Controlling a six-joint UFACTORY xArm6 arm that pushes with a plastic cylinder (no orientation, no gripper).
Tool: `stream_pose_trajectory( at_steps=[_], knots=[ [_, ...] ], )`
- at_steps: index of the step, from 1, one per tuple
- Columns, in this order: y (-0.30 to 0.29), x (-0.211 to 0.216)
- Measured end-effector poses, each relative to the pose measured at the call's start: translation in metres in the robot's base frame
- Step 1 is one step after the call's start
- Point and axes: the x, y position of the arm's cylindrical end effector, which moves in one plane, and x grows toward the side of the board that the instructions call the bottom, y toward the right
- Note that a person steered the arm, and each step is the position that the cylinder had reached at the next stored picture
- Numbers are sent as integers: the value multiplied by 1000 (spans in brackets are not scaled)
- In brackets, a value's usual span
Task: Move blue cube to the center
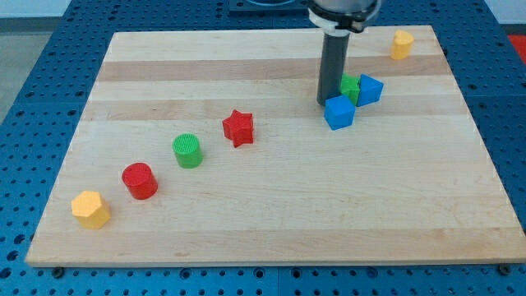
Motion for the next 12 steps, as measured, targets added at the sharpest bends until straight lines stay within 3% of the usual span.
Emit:
stream_pose_trajectory(
  at_steps=[5, 6, 7, 12],
  knots=[
    [74, 32],
    [74, 63],
    [68, 75],
    [-13, 40]
  ],
)
